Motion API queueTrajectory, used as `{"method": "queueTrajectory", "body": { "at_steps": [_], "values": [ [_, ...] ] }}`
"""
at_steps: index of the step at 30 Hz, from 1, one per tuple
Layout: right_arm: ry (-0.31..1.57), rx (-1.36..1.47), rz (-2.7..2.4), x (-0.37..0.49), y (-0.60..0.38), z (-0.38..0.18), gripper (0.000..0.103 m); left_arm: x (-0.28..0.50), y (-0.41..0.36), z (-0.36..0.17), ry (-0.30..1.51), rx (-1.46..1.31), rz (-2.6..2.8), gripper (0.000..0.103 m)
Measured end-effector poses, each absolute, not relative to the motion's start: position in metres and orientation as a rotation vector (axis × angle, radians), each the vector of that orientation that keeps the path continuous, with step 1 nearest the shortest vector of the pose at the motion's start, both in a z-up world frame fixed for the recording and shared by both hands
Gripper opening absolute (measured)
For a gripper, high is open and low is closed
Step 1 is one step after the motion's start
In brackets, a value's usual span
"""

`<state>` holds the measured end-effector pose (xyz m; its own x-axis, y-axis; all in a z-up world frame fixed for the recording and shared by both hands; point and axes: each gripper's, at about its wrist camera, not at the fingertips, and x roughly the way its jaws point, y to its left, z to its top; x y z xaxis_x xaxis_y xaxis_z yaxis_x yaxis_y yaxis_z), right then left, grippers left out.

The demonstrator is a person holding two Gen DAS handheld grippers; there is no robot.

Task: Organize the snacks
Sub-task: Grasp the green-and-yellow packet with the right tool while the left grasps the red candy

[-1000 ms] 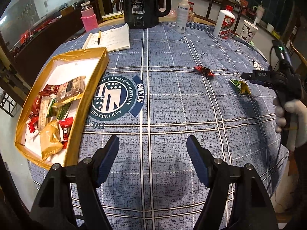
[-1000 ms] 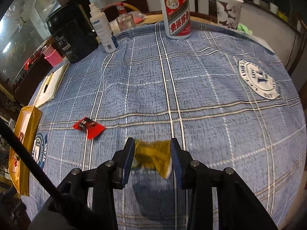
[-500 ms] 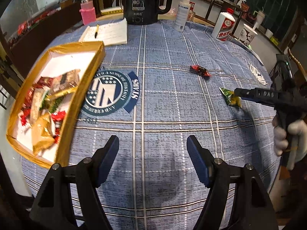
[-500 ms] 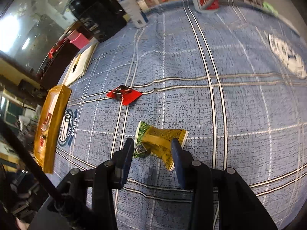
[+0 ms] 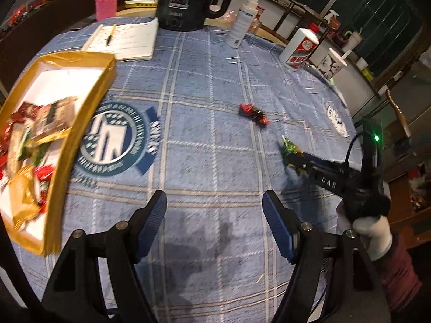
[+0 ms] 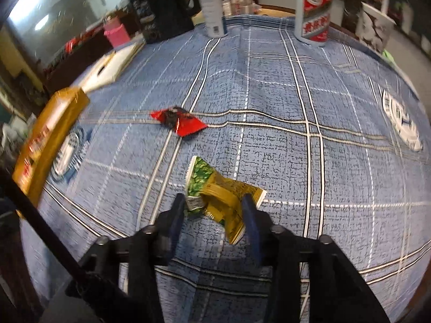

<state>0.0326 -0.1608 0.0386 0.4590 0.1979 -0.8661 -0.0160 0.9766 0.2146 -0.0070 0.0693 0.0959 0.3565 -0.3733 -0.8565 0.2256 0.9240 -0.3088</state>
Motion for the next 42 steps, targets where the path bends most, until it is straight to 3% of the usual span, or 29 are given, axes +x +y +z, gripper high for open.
{"method": "queueTrajectory", "body": {
  "at_steps": [8, 9, 10, 11, 26, 29, 30, 42],
  "values": [
    [1.079, 0.269, 0.126, 0.014, -0.174, 0.048, 0.025, 0.044, 0.03, 0.081, 1.173, -0.196, -0.444, 0.074],
    [1.076, 0.287, 0.125, 0.01, -0.177, 0.049, 0.02, 0.053, 0.024, 0.078, 1.181, -0.204, -0.445, 0.074],
    [1.08, 0.31, 0.136, 0.007, -0.18, 0.05, 0.002, 0.062, 0.019, 0.075, 1.186, -0.21, -0.445, 0.074],
    [1.088, 0.324, 0.128, 0.003, -0.183, 0.049, 0.002, 0.069, 0.013, 0.072, 1.186, -0.217, -0.449, 0.074],
    [1.065, 0.343, 0.118, -0.03, -0.196, 0.046, 0.01, 0.137, -0.067, 0.024, 1.212, -0.026, -0.425, 0.073],
    [1.049, 0.388, 0.114, -0.036, -0.202, 0.047, 0.018, 0.128, -0.074, 0.023, 1.19, 0.057, -0.449, 0.037],
    [1.044, 0.409, 0.109, -0.036, -0.204, 0.047, 0.024, 0.125, -0.072, 0.023, 1.187, 0.058, -0.461, 0.032],
    [1.069, 0.559, 0.085, -0.012, -0.206, 0.033, 0.037, 0.092, -0.023, 0.053, 1.117, -0.046, -0.479, 0.026]
  ]
}}
